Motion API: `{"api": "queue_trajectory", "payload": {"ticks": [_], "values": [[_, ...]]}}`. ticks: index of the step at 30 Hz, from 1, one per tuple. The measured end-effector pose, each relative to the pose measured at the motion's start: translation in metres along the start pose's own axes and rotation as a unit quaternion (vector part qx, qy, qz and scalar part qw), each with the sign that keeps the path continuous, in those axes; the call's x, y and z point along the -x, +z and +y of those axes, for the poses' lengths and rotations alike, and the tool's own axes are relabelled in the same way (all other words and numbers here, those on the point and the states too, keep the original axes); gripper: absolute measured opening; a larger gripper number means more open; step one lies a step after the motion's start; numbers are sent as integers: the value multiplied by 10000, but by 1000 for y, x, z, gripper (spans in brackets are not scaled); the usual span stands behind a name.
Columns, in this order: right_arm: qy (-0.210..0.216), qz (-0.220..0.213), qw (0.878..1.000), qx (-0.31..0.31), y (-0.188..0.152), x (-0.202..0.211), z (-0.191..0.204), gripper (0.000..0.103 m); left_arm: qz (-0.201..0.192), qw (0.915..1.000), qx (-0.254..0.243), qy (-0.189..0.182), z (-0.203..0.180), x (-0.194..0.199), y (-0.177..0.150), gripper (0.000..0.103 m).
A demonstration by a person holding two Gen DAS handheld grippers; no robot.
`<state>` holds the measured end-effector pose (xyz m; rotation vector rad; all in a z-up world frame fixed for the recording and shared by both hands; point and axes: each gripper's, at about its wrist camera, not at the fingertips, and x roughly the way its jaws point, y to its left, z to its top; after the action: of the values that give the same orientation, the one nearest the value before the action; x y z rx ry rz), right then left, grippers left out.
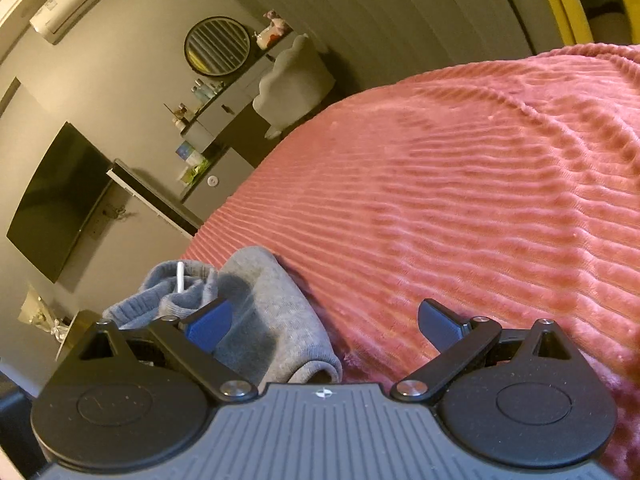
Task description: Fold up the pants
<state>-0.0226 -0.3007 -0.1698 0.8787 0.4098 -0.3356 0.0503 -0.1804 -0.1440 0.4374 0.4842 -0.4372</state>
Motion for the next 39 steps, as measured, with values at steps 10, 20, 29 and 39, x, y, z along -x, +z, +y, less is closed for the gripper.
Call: {"api": "queue_trajectory", "payload": {"ticks": [10, 20, 29, 39], "values": [[-121, 36, 9996, 255, 2, -4, 0, 100, -235, 9908, -961, -919, -11, 68, -12, 90], [603, 558, 9905, 1099, -20, -17, 53, 100, 606, 9708, 2306, 274, 137, 87, -58, 96], [519, 1005, 9848, 1318, -33, -44, 86, 97, 1838, 9108, 3583, 911, 169, 60, -99, 96], [136, 970, 9926, 716, -34, -62, 85, 70, 1853, 9051, 3732, 844, 173, 70, -108, 96]]}}
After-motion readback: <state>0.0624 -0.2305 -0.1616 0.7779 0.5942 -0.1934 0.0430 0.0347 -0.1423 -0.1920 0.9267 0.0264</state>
